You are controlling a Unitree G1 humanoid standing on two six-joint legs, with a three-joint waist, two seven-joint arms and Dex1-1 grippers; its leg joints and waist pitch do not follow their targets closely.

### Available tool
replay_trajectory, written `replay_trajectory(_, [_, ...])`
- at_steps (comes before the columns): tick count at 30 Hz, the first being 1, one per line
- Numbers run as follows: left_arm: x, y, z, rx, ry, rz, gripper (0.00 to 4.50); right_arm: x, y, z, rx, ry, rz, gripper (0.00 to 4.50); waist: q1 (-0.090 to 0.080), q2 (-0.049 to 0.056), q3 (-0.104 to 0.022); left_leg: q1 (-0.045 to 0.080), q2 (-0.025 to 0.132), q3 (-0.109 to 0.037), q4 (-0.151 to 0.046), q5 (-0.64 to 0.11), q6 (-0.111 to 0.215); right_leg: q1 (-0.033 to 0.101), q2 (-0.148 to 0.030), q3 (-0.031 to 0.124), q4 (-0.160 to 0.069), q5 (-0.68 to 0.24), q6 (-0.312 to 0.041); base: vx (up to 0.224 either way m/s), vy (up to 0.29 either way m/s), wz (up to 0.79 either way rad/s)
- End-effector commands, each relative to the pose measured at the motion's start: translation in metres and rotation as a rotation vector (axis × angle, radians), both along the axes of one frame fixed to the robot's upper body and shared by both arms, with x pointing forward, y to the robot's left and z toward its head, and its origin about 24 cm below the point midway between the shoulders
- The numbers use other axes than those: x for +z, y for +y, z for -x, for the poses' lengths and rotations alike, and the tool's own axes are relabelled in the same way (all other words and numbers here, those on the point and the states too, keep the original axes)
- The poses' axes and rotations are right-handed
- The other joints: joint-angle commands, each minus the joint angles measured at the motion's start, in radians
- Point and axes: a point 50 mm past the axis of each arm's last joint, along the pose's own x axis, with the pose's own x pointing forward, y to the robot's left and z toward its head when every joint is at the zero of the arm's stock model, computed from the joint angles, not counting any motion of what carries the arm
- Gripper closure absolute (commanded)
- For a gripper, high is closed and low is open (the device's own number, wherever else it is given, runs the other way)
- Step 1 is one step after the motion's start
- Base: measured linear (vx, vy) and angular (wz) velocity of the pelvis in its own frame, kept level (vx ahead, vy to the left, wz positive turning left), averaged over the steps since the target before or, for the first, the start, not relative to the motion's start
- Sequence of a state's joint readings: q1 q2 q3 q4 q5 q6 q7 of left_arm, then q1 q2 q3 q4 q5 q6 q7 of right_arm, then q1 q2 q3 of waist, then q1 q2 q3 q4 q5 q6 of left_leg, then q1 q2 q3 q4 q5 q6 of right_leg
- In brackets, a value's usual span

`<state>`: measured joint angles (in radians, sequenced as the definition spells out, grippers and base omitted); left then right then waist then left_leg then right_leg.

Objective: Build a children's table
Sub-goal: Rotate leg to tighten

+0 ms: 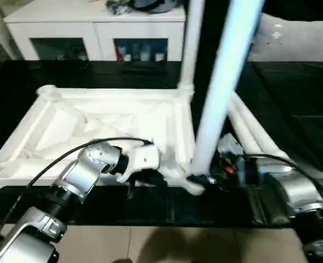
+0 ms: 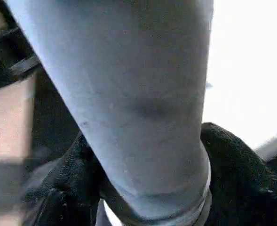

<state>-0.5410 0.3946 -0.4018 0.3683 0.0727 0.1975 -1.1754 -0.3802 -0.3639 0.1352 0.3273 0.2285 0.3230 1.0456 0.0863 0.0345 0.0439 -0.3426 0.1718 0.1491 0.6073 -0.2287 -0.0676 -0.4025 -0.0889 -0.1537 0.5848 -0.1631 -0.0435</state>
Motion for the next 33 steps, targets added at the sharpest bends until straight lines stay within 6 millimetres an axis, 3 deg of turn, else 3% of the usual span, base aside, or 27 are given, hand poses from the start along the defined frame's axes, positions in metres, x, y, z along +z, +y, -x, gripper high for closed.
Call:
replay_trajectory(1, [-0.002,-0.023,0.008,-0.018,0.025,0.056,4.50,0.002,0.002,-0.013,-0.143,-0.001,-0.006,1.81,-0.004,-0.013,-0.057,-0.012,0.050,-0.008,-0.071,-0.102,0.050,0.071,-0.080,0.061,-0.092,-0.423,-0.081,0.000,0.000,0.00])
replay_trajectory(3, [-0.001,-0.030,0.004,0.066,0.021,0.082,4.50,-0.001,0.006,-0.020,-0.243,0.011,0.002,1.81,-0.021,-0.015,-0.055,-0.009,0.046,-0.009,-0.071,-0.127,0.039,0.069,-0.077,0.055,-0.104,-0.481,-0.053,0.000,0.000,0.00])
replay_trajectory(6, [0.001,-0.046,-0.003,0.227,0.015,0.119,4.50,-0.008,0.010,-0.032,-0.432,0.037,0.053,1.81,-0.036,-0.015,-0.059,-0.013,0.046,-0.010,-0.071,-0.121,0.047,0.072,-0.077,0.056,-0.101,-0.457,-0.053,0.000,0.000,0.00])
replay_trajectory(9, [0.004,-0.055,-0.005,0.287,0.010,0.141,4.50,-0.008,0.014,-0.037,-0.493,0.016,0.065,1.81,-0.046,-0.021,-0.060,-0.013,0.042,-0.007,-0.066,-0.106,0.064,0.069,-0.076,0.056,-0.104,-0.440,-0.063,0.000,0.000,0.00])
replay_trajectory(10, [0.005,-0.057,-0.005,0.286,0.006,0.143,4.50,-0.007,0.015,-0.037,-0.474,0.001,0.054,1.81,-0.044,-0.021,-0.061,-0.013,0.042,-0.007,-0.066,-0.103,0.070,0.069,-0.077,0.056,-0.103,-0.436,-0.062,0.000,0.000,0.00])
replay_trajectory(11, [0.005,-0.058,-0.005,0.289,0.005,0.143,4.50,-0.006,0.017,-0.037,-0.464,-0.008,0.047,1.25,-0.042,-0.020,-0.064,-0.013,0.043,-0.007,-0.066,-0.090,0.083,0.069,-0.077,0.059,-0.099,-0.411,-0.069,0.000,0.000,0.00])
replay_trajectory(12, [0.005,-0.058,-0.005,0.289,-0.005,0.140,4.50,-0.005,0.017,-0.036,-0.458,-0.006,0.033,1.11,-0.041,-0.021,-0.064,-0.016,0.044,-0.007,-0.066,-0.080,0.090,0.070,-0.076,0.060,-0.096,-0.392,-0.073,0.000,0.000,0.00])
replay_trajectory(18, [0.004,-0.051,-0.006,0.292,-0.037,0.106,4.50,-0.001,0.012,-0.034,-0.427,-0.038,0.020,0.69,-0.027,-0.017,-0.073,-0.020,0.053,-0.009,-0.060,0.016,0.135,0.071,-0.077,0.067,-0.066,-0.206,-0.144,0.000,0.000,0.00])
replay_trajectory(25, [0.001,-0.039,-0.006,0.224,-0.048,0.058,4.50,0.005,-0.001,-0.023,-0.285,-0.087,0.006,0.08,-0.016,-0.017,-0.067,-0.019,0.056,-0.008,-0.064,-0.033,0.132,0.072,-0.078,0.067,-0.074,-0.253,-0.130,0.000,0.000,0.00])
replay_trajectory(30, [-0.001,-0.032,-0.004,0.123,-0.045,0.016,4.50,0.009,-0.016,-0.013,-0.152,-0.095,0.034,0.08,-0.010,-0.018,-0.064,-0.016,0.053,-0.007,-0.065,-0.064,0.125,0.072,-0.077,0.066,-0.083,-0.312,-0.110,0.000,0.000,0.00])
replay_trajectory(33, [0.000,-0.030,0.001,0.021,-0.042,0.009,4.50,0.014,-0.022,-0.010,-0.090,-0.108,0.053,0.08,-0.004,-0.017,-0.067,-0.016,0.055,-0.008,-0.065,-0.053,0.125,0.070,-0.077,0.067,-0.081,-0.302,-0.108,0.000,0.000,0.00])
